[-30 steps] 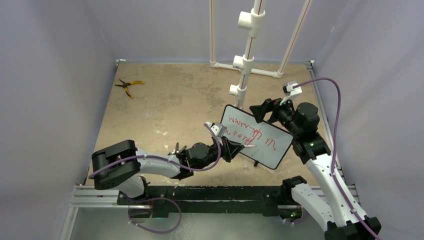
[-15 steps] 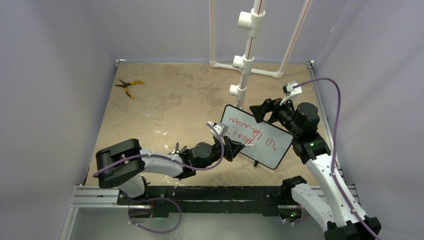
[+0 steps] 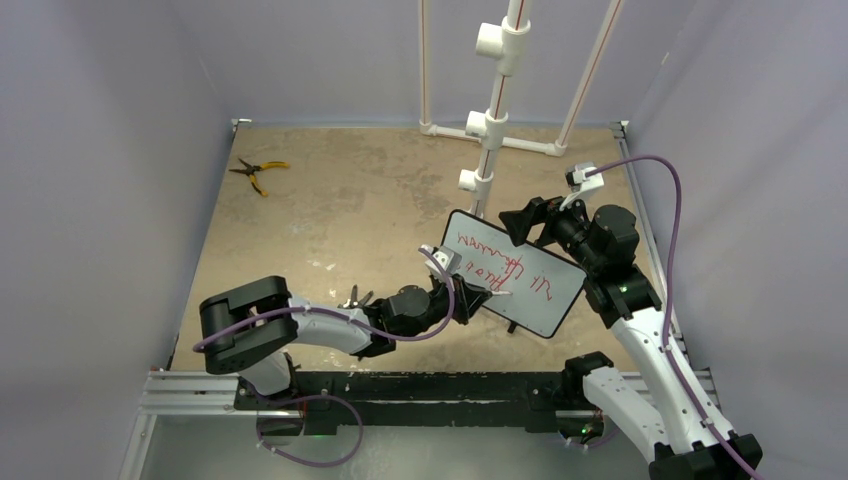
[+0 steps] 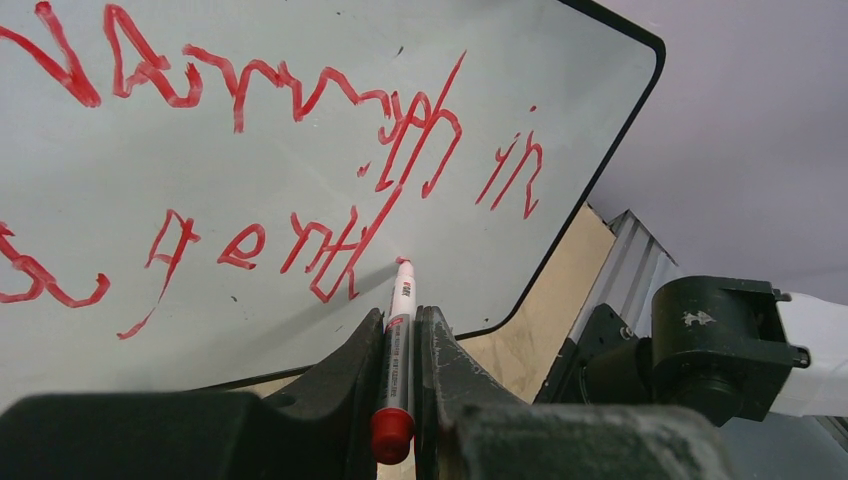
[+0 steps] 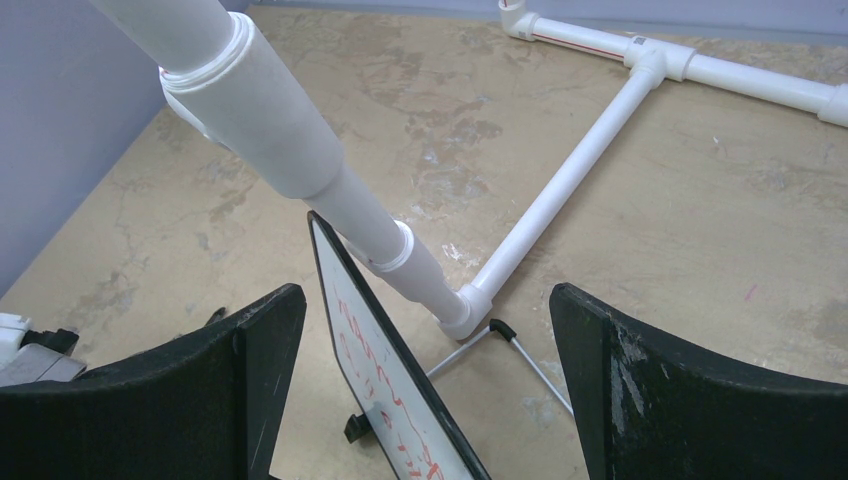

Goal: Write a sentence on the whiteboard

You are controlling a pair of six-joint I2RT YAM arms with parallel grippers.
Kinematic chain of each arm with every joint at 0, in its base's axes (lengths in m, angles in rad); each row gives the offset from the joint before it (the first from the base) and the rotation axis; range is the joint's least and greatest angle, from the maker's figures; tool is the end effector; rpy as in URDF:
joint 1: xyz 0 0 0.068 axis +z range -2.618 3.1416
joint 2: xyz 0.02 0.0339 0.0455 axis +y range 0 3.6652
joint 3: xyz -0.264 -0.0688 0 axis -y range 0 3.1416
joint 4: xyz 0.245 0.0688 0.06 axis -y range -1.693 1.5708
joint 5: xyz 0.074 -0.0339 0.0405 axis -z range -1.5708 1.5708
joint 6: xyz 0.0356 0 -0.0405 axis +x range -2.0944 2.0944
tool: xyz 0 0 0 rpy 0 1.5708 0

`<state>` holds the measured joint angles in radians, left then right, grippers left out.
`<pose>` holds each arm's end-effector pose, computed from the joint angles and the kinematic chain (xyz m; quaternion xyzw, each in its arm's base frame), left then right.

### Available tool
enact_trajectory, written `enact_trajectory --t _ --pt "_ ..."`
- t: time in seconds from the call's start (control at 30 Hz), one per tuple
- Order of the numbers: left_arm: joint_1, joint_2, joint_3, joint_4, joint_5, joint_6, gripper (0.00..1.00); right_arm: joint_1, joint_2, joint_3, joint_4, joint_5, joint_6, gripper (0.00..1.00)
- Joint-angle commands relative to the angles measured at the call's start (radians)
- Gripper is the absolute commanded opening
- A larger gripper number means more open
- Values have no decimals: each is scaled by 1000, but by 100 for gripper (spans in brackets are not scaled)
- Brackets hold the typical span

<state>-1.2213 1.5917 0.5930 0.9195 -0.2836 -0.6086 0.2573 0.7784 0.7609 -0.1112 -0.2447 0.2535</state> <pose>0.1177 -0.2939 0.1954 0.1279 0.7222 -0.4691 0.4919 0.1774 0.0556 0.3406 -0.0820 0.7453 0.2542 0.6108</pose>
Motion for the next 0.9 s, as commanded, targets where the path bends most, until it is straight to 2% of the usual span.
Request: enact_trajectory --t 0.0,0.87 --pt "-2 16 43 48 -2 16 0 5 -6 2 19 12 -11 95" --pt "-1 -48 -19 74 -79 5 0 5 -7 2 22 10 -11 95"
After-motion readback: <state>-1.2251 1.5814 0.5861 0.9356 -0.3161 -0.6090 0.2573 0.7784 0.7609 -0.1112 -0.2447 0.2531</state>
